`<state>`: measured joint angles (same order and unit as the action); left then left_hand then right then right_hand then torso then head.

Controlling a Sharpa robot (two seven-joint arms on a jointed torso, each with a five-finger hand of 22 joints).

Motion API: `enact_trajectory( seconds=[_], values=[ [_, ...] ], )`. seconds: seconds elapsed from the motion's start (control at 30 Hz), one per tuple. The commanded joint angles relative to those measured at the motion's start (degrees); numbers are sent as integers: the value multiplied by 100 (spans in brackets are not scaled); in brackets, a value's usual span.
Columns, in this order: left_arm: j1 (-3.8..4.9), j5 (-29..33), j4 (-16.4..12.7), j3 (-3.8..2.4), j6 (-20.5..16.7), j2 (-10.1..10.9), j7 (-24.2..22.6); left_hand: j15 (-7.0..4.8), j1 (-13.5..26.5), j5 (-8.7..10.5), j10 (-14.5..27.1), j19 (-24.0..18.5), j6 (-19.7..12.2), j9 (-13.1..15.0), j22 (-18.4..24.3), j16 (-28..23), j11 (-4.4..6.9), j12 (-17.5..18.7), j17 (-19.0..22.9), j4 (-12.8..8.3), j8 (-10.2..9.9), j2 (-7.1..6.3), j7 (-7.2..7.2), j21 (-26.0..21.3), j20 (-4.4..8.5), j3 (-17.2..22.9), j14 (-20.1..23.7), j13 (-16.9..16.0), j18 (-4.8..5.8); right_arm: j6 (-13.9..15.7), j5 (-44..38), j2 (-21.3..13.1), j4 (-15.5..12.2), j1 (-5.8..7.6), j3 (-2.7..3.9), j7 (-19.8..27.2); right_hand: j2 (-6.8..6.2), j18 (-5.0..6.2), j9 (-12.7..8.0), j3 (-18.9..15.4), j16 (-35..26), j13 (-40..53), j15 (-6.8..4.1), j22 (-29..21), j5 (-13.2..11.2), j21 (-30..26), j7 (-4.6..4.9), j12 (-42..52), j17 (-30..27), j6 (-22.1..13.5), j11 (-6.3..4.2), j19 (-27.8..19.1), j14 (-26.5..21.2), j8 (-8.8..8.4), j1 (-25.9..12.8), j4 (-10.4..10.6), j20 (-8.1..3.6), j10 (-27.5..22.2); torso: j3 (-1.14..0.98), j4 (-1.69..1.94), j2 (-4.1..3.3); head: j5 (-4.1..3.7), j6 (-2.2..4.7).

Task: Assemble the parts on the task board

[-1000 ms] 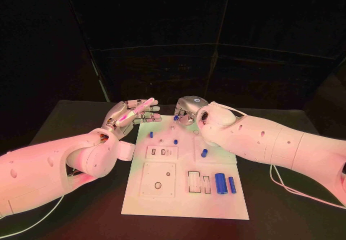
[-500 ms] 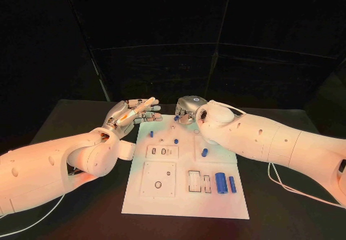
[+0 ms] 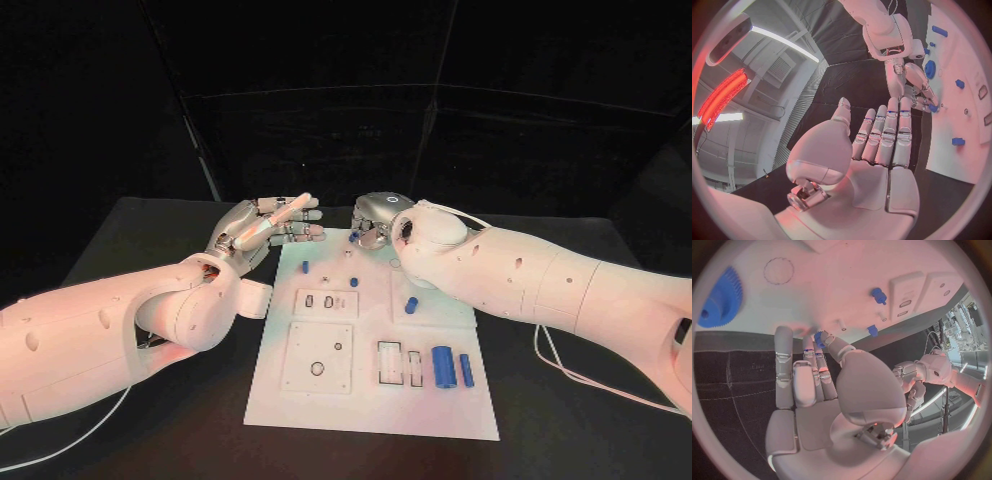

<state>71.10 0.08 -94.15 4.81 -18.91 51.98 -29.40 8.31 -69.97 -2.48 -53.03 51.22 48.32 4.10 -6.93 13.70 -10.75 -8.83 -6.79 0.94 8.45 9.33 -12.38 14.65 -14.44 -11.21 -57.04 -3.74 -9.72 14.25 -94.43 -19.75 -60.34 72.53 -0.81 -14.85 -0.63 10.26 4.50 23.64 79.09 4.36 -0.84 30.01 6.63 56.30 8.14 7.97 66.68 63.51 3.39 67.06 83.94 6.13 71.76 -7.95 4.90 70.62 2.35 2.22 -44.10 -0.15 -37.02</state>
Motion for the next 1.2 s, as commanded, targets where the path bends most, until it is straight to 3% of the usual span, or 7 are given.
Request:
enact_trajectory(
  seconds=[0.03,0.17,0.33,0.67,0.87,1.0,1.2],
  values=[
    [11,-14,-5,-5,77,-5,-17,17,-23,-17,-12,35,35,-6,6,-23,-43,40,9,-40,-27,46,-169,-28,-2,0,-3,9,-52,-43,-31,8,17,6,-1,-26,-92,-7,70,0,21,-17,-10,-11,10,34,-24,-58,-5,-6,41,-49,218,-41,-30,51,-5,-55,3,-1,1,3,-1],
    [14,-14,-7,-5,78,-3,-13,17,-23,-17,-12,35,35,-6,6,-23,-43,40,9,-40,-27,46,-169,-28,-2,0,-3,9,-52,42,18,22,53,7,-1,2,-353,-6,-82,-55,-133,-82,157,-210,-23,-93,193,-332,-309,-720,256,-217,133,-266,-158,136,102,-608,3,-4,2,10,0],
    [17,-14,-3,-5,80,-1,-9,18,-22,-17,-10,35,34,-7,8,-28,-44,43,11,-41,-29,46,-170,-31,-2,0,1,9,-51,173,53,21,65,7,-1,13,-541,24,-98,-375,-294,-57,254,-260,-72,-168,286,-353,-608,-1808,367,-328,55,-280,-130,266,241,-1103,0,-1,0,6,7],
    [19,-14,6,-5,94,31,-1,20,-21,-17,-8,33,33,-8,10,-34,-45,48,13,-41,-33,46,-172,-35,-3,-1,6,9,-49,584,280,-664,-588,5,1,7,-497,42,10,-648,-182,35,230,-261,153,-107,287,96,-442,-1269,321,-266,119,-86,71,449,241,-724,-9,-36,15,9,26],
    [20,-13,1,-4,99,78,2,21,-19,-17,-7,33,33,-9,12,-37,-46,50,14,-41,-34,46,-172,-37,-4,-1,8,9,-49,703,1076,-1493,-1245,5,179,56,-854,-56,31,-1279,146,840,-66,364,742,349,-13,1535,112,-991,-56,66,255,18,-148,810,-18,763,-21,-95,41,-11,61],
    [20,-9,5,-4,95,91,5,22,-18,-17,-8,33,34,-9,13,-39,-46,51,15,-41,-35,45,-172,-39,-4,-2,8,9,-49,481,1481,-1882,-1446,5,224,17,-717,-96,-19,-2182,468,4220,25,773,764,645,53,4863,718,-1153,-69,211,335,-40,169,1351,-64,526,-36,-133,60,-4,80],
    [19,-3,21,-3,104,83,6,22,-18,-17,-8,33,34,-9,13,-39,-46,51,15,-41,-35,45,-172,-39,-4,-2,8,9,-49,144,1632,-2049,-1415,5,244,-24,-811,-181,-41,-2762,706,6160,74,1076,656,883,164,6562,1222,-1436,140,299,404,-94,633,2118,110,658,-42,-140,52,-47,87]
  ],
)
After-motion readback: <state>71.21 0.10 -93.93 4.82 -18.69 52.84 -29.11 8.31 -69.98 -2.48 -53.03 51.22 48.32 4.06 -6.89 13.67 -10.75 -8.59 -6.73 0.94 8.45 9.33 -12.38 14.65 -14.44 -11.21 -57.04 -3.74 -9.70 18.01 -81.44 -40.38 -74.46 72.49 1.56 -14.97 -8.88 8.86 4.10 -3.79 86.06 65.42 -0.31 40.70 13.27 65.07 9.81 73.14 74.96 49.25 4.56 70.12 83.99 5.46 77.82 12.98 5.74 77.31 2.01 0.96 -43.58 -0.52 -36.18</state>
